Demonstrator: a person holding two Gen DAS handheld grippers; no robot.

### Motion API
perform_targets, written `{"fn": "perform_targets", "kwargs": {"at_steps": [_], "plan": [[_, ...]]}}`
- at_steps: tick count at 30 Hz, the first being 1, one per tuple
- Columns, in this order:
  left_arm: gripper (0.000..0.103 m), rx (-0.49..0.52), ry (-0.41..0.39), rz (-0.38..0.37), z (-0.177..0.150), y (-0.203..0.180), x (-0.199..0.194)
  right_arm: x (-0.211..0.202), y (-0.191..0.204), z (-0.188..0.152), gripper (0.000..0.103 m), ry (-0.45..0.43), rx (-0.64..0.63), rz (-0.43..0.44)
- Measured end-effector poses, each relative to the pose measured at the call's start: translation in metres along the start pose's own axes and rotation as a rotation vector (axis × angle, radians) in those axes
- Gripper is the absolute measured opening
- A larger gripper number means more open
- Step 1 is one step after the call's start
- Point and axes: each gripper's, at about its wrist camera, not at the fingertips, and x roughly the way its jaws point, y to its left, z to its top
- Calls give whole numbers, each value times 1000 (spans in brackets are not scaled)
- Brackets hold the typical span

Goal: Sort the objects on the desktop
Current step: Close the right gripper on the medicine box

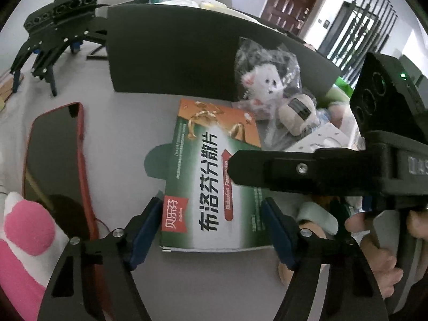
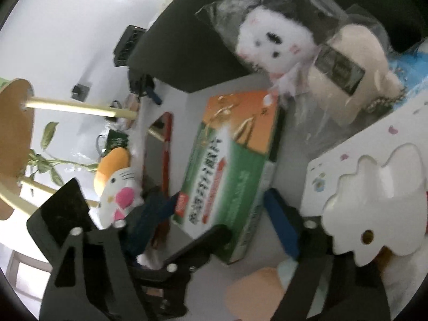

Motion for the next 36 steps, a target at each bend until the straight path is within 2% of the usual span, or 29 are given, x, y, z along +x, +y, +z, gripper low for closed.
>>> {"fn": "perform_targets", "kwargs": {"at_steps": [9, 11, 15, 18, 22, 27, 29, 30, 31, 36], "plan": [[76, -35, -49, 13, 29, 8, -4, 7, -6, 13, 68, -23, 25, 11], [76, -33, -52, 16, 27, -14, 17, 6, -7, 14, 67, -27, 29, 16], [76, -39, -80, 21, 33, -34, 37, 5, -10, 14, 66, -39, 44, 35], [76, -37, -79, 26, 18, -52, 44, 5, -11, 15, 64, -39, 46, 39], [76, -36, -60, 28, 4, -57, 50, 6, -10, 15, 62, -41, 44, 30], [74, -36, -52, 36, -12, -70, 54, 10, -1, 13, 62, -43, -3, -22], [74, -35, -59, 36, -48, -48, 38, 12, 1, 14, 62, -42, -18, -32], [72, -46, -70, 38, -48, -46, 37, 13, 1, 15, 62, -42, -15, -29], [66, -56, -86, 47, -51, -43, 36, 13, -1, 16, 62, -41, -9, -21], [65, -64, -105, 66, -53, -37, 40, 14, -6, 17, 60, -41, 0, -3]]}}
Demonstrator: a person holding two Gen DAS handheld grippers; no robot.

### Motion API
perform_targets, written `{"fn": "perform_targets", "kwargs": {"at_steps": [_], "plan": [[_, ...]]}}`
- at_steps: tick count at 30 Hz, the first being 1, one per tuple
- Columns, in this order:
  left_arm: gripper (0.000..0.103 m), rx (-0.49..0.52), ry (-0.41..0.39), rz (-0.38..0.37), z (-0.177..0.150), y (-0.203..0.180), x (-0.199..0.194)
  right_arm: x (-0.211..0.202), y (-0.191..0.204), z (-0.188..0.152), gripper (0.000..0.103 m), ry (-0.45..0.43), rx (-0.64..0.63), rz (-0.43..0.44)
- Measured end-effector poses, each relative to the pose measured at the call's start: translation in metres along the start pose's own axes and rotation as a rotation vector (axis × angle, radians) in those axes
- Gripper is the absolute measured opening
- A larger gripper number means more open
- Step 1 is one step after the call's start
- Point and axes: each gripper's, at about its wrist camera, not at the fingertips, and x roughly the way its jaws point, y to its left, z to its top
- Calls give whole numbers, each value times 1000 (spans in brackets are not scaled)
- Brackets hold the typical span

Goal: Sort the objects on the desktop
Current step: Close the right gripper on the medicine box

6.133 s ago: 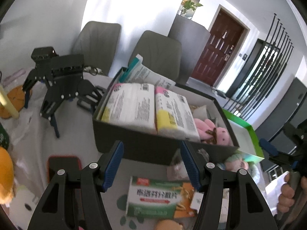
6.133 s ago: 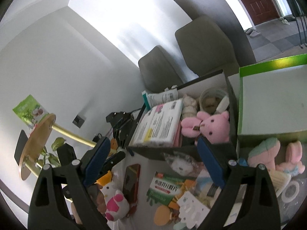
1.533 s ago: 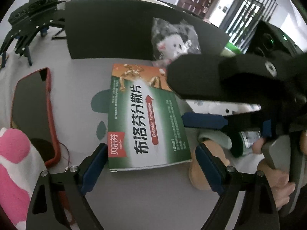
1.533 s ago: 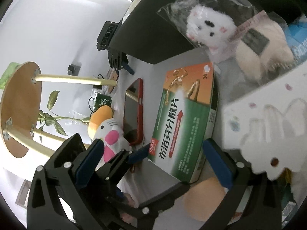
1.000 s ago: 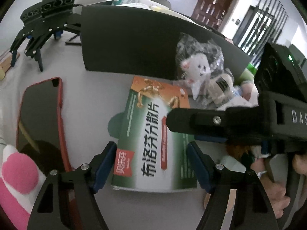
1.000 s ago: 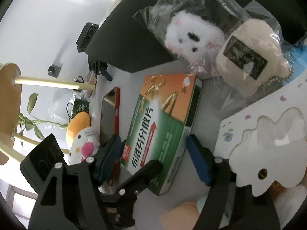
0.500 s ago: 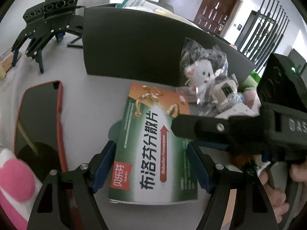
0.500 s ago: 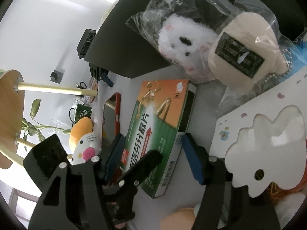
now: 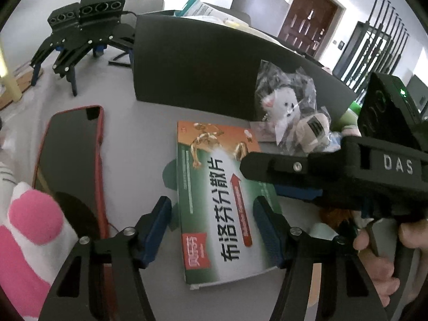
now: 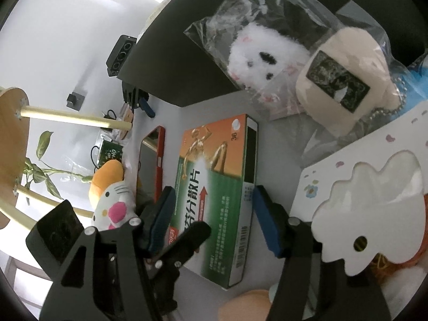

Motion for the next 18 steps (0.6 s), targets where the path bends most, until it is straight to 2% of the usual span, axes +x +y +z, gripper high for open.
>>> {"fn": "perform_targets", "kwargs": {"at_steps": [3, 6, 11, 18], "plan": [[65, 30, -12, 19, 6, -2, 6, -1, 1, -1, 60, -5, -18, -16], [66, 9, -7, -9, 7, -1, 11, 0, 3, -2, 60, -8, -34, -26], [66, 12, -3, -12, 4, -4, 11, 2, 9, -3, 60, -14, -61, -46], [66, 25, -5, 4, -1, -11, 10, 8, 28, -10, 50, -40, -159, -189]]}}
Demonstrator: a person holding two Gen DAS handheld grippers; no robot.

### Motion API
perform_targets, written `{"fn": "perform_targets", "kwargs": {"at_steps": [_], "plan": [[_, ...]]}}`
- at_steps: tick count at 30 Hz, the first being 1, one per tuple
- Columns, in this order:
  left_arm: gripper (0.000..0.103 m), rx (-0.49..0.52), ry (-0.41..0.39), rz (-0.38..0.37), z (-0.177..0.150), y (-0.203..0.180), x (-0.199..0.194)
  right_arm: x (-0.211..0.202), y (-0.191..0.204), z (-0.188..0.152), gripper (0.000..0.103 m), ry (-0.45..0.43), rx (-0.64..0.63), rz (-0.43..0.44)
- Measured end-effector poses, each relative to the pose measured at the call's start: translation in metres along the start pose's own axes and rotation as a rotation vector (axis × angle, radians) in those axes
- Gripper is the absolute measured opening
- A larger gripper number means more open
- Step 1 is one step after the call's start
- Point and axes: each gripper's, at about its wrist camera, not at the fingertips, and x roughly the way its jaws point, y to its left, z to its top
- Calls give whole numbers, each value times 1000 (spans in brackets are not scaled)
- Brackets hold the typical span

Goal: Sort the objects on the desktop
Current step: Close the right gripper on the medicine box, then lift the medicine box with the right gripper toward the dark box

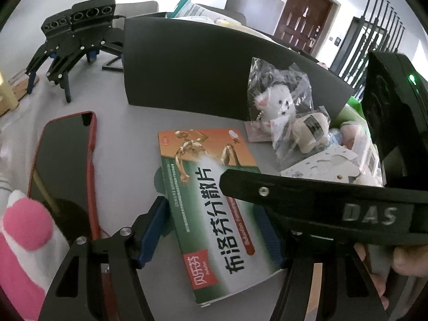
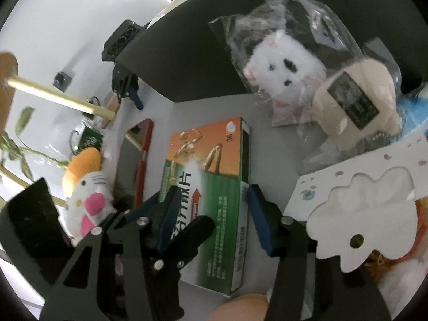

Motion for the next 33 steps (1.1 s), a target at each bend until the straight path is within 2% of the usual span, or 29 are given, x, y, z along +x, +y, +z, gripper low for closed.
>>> {"fn": "perform_targets", "kwargs": {"at_steps": [8, 11, 15, 23, 33], "plan": [[66, 10, -15, 25, 1, -3, 6, 5, 17, -5, 51, -26, -103, -131], [66, 9, -16, 29, 3, -1, 7, 4, 13, -3, 51, -25, -74, -117], [66, 47, -31, 76, 1, -8, 2, 1, 10, -2, 51, -9, -36, -95], [66, 46, -51, 93, 8, 1, -3, -5, 22, -6, 52, -20, -40, -81], [66, 49, -119, 130, 14, -9, -35, -24, 40, -8, 53, -41, -55, -34]]}}
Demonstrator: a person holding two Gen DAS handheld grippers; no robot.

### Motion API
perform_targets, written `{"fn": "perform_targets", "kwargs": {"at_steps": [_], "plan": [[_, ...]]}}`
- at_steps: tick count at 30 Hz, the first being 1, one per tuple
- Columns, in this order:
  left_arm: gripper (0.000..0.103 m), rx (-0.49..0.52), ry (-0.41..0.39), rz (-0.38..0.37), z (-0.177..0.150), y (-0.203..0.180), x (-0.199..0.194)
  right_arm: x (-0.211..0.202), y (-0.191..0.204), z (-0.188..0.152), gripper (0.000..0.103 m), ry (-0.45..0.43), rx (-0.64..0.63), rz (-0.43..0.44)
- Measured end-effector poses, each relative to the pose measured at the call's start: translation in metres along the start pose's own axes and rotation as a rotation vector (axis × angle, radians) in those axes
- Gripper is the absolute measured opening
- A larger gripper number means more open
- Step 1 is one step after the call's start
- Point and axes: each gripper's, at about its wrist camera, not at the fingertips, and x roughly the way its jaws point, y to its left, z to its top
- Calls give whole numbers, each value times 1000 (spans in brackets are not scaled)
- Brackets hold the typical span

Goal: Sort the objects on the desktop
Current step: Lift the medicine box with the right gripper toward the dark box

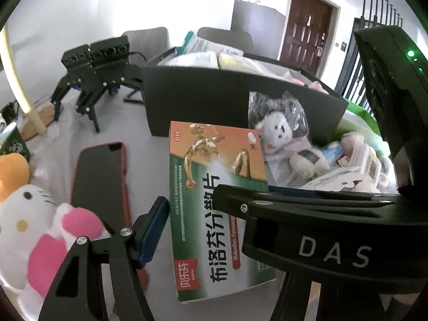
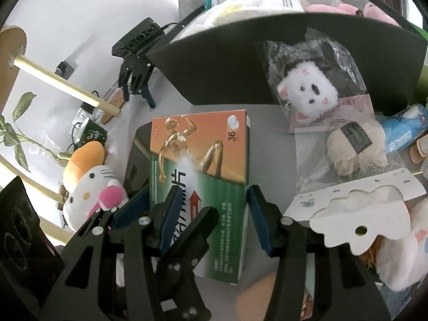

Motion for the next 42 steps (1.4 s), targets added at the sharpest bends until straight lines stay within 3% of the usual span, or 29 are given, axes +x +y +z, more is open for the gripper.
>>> {"fn": "perform_targets", "kwargs": {"at_steps": [15, 28, 42], "plan": [[66, -18, -61, -27, 14, -14, -54, -77, 29, 3, 55, -116, -50, 52], [66, 38, -106, -57, 36, -60, -79, -129, 4, 5, 55, -173, -9, 50], [66, 113, -141, -113, 79, -121, -80, -186, -38, 34, 55, -265, 42, 20]]}}
